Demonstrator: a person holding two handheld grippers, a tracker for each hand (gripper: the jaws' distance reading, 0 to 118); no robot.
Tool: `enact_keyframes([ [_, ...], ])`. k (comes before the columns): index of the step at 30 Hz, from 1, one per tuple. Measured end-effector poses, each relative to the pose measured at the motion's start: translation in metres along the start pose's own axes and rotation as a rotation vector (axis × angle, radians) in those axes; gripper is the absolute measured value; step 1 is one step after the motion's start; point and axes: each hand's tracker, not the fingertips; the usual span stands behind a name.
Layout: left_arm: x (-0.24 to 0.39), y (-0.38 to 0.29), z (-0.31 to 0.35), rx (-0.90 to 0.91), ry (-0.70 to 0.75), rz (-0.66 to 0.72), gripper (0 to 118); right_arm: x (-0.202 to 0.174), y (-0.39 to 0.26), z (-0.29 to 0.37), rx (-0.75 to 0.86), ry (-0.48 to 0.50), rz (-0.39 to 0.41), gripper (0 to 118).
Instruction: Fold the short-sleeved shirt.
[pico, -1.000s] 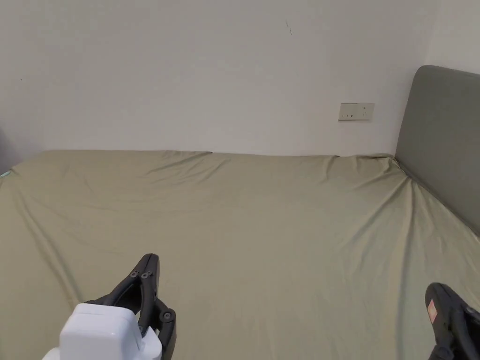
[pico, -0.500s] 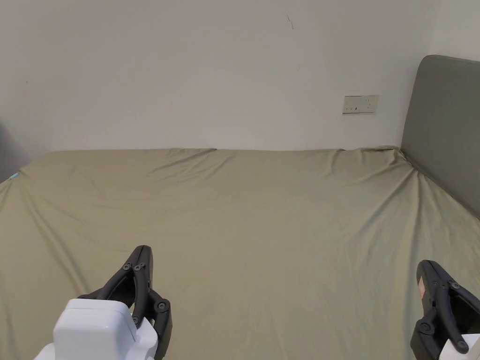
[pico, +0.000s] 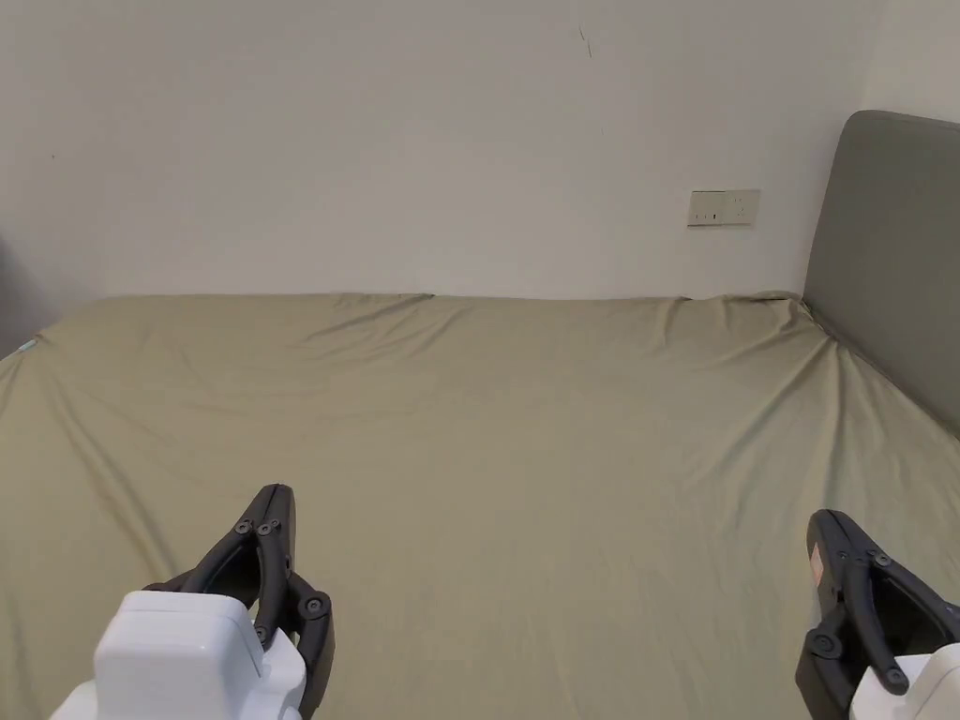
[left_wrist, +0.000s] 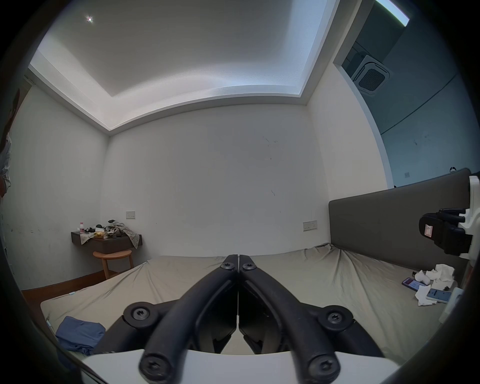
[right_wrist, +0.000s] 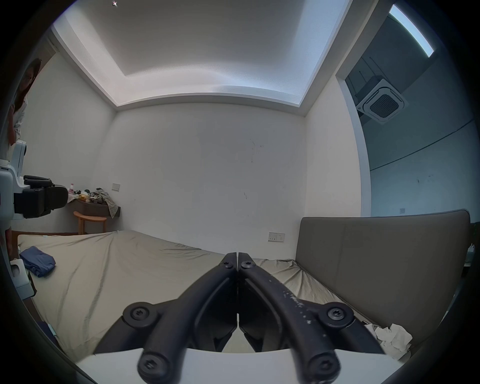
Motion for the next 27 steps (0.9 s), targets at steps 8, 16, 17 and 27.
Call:
enact_keyframes([
  [8, -0.0001, -0.0016, -0.0006, -0.005, -0.004, -0.003, 0, -0.0019, 0.0002, -0.0001, -0.005, 0.004, 0.005, 1],
  [16, -0.0021, -0.0024, -0.0019, -0.007, 0.002, 0.001, 0, -0.0049, 0.0022, -0.0013, -0.004, 0.011, 0.009, 1],
  [17, -0.0022, -0.0026, -0.0020, -0.007, 0.003, 0.001, 0, -0.0052, 0.0023, -0.0012, -0.004, 0.011, 0.010, 1],
  [27, -0.0029, -0.0027, -0.0017, -0.009, 0.003, -0.002, 0, -0.0076, 0.0032, -0.0018, -0.006, 0.018, 0.014, 1],
])
